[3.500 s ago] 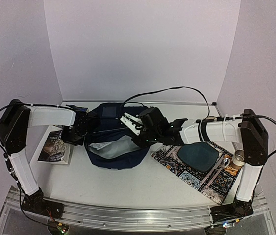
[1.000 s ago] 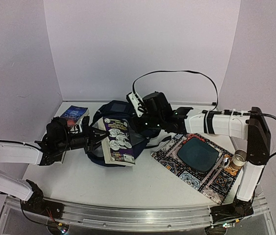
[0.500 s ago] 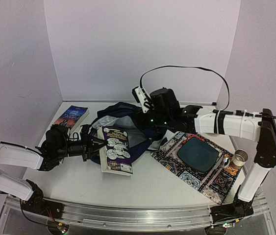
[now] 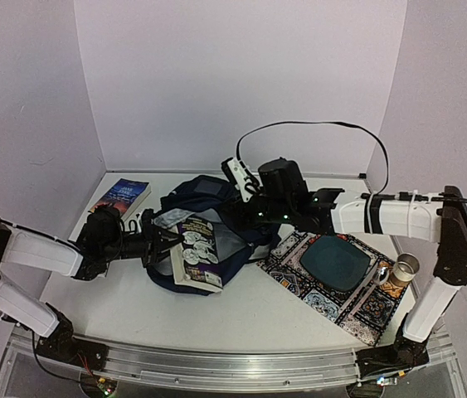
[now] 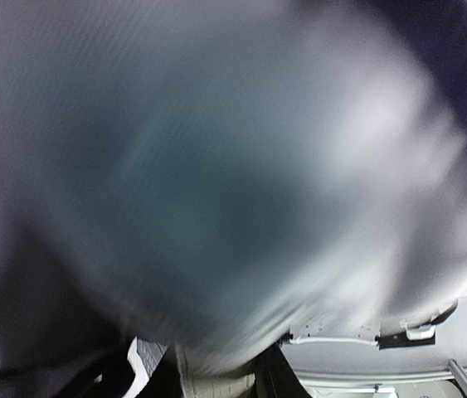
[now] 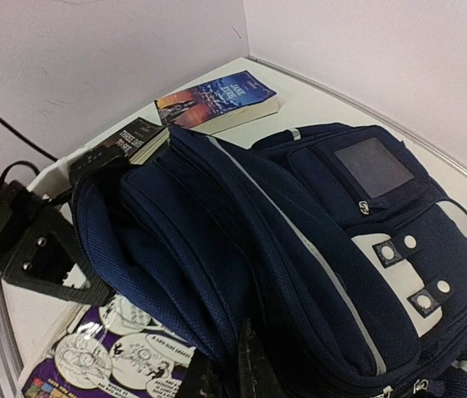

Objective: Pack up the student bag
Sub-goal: Place the book in the largest pocket of the bag.

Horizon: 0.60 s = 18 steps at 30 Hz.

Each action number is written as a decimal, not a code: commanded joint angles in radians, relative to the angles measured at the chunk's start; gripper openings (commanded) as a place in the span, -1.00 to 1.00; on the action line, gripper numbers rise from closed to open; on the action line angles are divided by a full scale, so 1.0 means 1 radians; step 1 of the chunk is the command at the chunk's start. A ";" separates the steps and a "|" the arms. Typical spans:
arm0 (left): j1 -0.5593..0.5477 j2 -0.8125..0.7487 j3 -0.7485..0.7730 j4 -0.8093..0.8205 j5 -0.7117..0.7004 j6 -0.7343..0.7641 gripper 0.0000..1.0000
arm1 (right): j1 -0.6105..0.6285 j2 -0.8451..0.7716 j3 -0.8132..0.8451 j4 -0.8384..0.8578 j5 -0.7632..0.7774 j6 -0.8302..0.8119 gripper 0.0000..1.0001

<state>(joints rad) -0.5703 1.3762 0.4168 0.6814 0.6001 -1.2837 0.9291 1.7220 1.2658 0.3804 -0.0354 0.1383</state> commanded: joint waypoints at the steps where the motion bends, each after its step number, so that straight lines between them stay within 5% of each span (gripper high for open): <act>1: 0.044 0.074 0.105 0.093 0.015 0.069 -0.91 | 0.007 -0.122 -0.017 0.256 -0.096 0.023 -1.00; 8: 0.088 0.194 0.052 0.091 -0.024 0.107 -0.38 | 0.008 -0.109 -0.037 0.261 -0.075 0.027 -1.00; 18: 0.101 0.169 0.004 -0.013 -0.097 0.106 0.19 | 0.012 -0.030 0.007 0.258 0.016 0.017 -1.00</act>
<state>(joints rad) -0.4742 1.5808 0.4413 0.6826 0.5391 -1.1865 0.9319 1.7041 1.1969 0.4447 -0.0412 0.1465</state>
